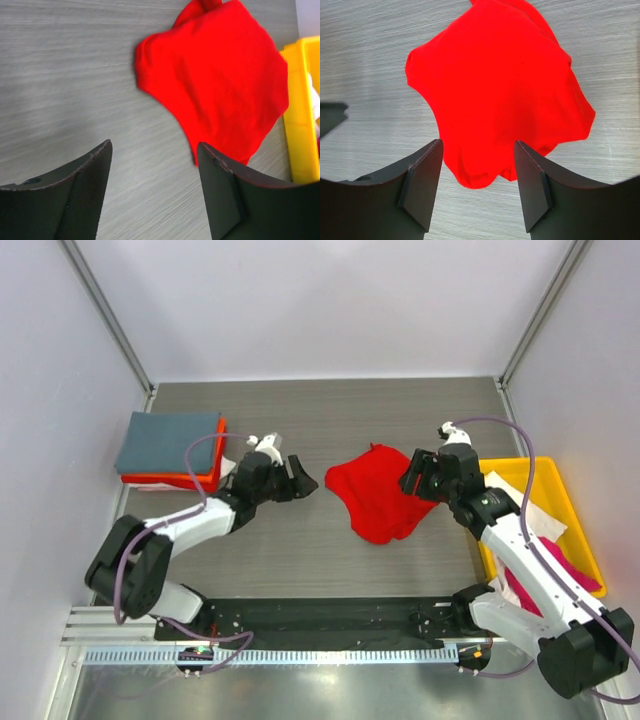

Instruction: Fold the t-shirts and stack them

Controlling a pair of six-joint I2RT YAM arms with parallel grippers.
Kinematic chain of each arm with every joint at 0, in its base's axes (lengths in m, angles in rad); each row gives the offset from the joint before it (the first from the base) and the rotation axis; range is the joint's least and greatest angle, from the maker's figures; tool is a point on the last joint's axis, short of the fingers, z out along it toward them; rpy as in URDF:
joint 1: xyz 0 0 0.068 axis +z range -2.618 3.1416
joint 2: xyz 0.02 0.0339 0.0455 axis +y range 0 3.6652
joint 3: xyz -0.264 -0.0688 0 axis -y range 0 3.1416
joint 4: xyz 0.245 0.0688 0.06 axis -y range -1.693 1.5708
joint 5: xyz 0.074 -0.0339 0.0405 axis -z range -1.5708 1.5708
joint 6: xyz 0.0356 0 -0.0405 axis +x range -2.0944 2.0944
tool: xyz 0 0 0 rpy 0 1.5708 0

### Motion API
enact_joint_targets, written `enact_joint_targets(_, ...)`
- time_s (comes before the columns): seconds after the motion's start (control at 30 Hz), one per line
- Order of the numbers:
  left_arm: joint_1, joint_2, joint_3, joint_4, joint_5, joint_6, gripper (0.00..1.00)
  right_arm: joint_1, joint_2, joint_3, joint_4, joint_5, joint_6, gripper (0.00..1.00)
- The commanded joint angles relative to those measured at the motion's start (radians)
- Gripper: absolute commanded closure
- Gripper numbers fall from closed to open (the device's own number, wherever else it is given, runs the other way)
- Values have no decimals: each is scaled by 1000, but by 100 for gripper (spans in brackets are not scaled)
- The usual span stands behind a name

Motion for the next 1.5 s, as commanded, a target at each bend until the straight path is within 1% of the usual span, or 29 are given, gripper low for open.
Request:
enact_joint_targets(0.0, -10, 103, 151, -41, 4, -94, 32, -3, -69, -19, 31, 20, -11, 36)
enact_joint_targets(0.03, -11, 160, 175, -58, 4, -120, 33, -3, -78, -31, 32, 20, -2, 36)
enact_joint_targets(0.13, -17, 242, 261, -79, 17, -155, 36, -3, -111, -48, 42, 23, 12, 36)
enact_joint_targets(0.27, -37, 375, 385, -165, 1, -160, 38, -3, -126, -65, 55, 6, 31, 36)
enact_joint_targets(0.4, -56, 464, 497, -243, -6, -160, 40, -3, -149, -76, 59, 5, 40, 37)
enact_joint_targets(0.47, -65, 495, 528, -251, -15, -160, 41, -3, -158, -80, 59, 14, 38, 36)
enact_joint_targets(0.5, -66, 519, 555, -282, -19, -160, 42, -3, -163, -82, 60, 19, 37, 37)
enact_joint_targets(0.67, -72, 581, 611, -311, -26, -163, 49, -3, -186, -88, 60, 29, 34, 37)
enact_joint_targets(0.83, -80, 578, 626, -380, -135, -131, 49, -3, -181, -88, 60, 31, 32, 38)
enact_joint_targets(0.93, -82, 604, 658, -429, -134, -111, 64, -5, -172, -92, 62, 34, 32, 38)
enact_joint_targets(0.97, -82, 615, 673, -444, -134, -106, 67, -3, -168, -92, 62, 35, 34, 38)
enact_joint_targets(1.03, -82, 615, 675, -469, -137, -102, 66, -3, -169, -95, 62, 35, 31, 39)
enact_joint_targets(1.07, -82, 606, 671, -472, -176, -93, 63, -3, -172, -99, 60, 37, 29, 38)
enact_joint_targets(1.17, -82, 587, 658, -490, -216, -77, 55, -3, -189, -111, 62, 46, 29, 38)
enact_joint_targets(1.27, -82, 559, 647, -506, -235, -65, 51, -3, -189, -115, 63, 51, 31, 38)
enact_joint_targets(1.47, -89, 497, 650, -526, -244, -45, 50, -3, -172, -111, 63, 43, 28, 38)
